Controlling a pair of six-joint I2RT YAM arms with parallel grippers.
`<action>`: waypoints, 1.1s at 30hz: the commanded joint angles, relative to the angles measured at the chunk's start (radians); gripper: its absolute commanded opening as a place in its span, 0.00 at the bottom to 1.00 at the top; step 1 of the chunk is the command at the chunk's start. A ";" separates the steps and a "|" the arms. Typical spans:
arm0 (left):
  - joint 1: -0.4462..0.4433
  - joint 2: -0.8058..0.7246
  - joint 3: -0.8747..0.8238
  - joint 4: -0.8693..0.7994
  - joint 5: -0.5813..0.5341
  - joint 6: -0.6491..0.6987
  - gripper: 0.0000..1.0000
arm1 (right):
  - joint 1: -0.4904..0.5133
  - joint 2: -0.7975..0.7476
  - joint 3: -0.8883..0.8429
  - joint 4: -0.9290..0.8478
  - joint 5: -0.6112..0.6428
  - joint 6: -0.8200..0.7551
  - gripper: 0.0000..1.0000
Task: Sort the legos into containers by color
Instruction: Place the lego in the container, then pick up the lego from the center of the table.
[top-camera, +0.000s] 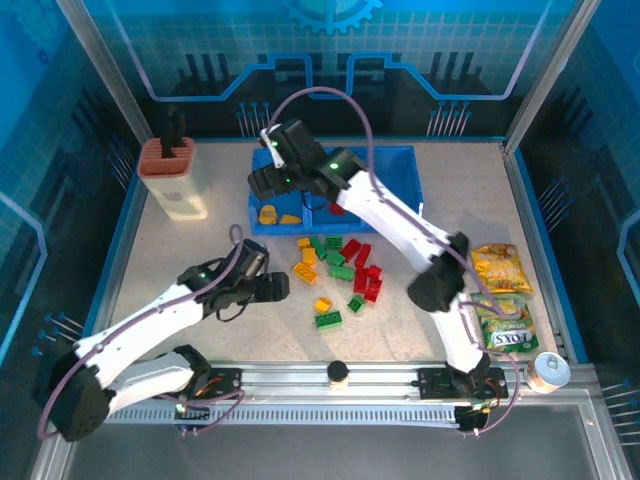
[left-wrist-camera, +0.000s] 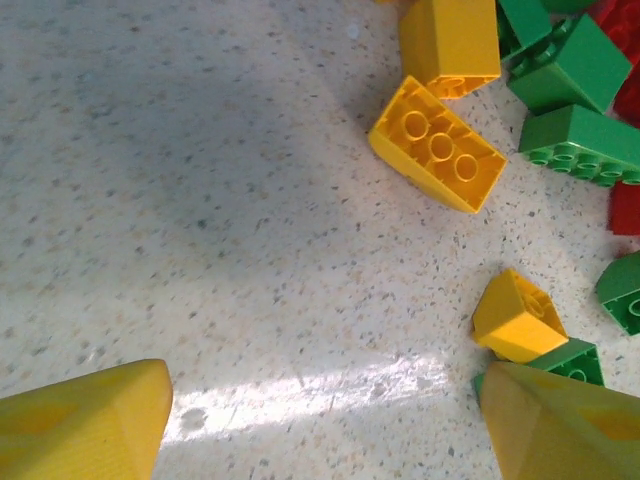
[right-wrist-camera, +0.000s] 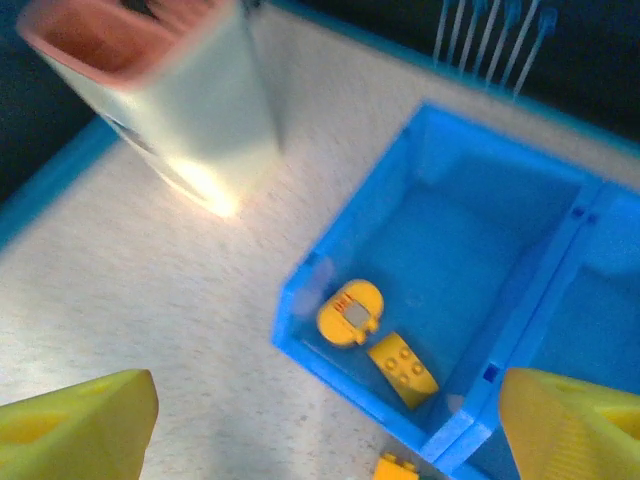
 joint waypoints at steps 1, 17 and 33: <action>-0.007 0.141 0.107 0.080 0.059 0.081 0.84 | 0.001 -0.215 -0.223 0.096 0.026 -0.008 0.91; -0.015 0.710 0.450 0.026 0.031 0.295 0.88 | -0.133 -0.829 -1.161 0.265 -0.006 0.199 0.92; -0.061 0.788 0.489 -0.009 -0.037 0.299 0.67 | -0.192 -0.998 -1.356 0.277 -0.022 0.267 0.90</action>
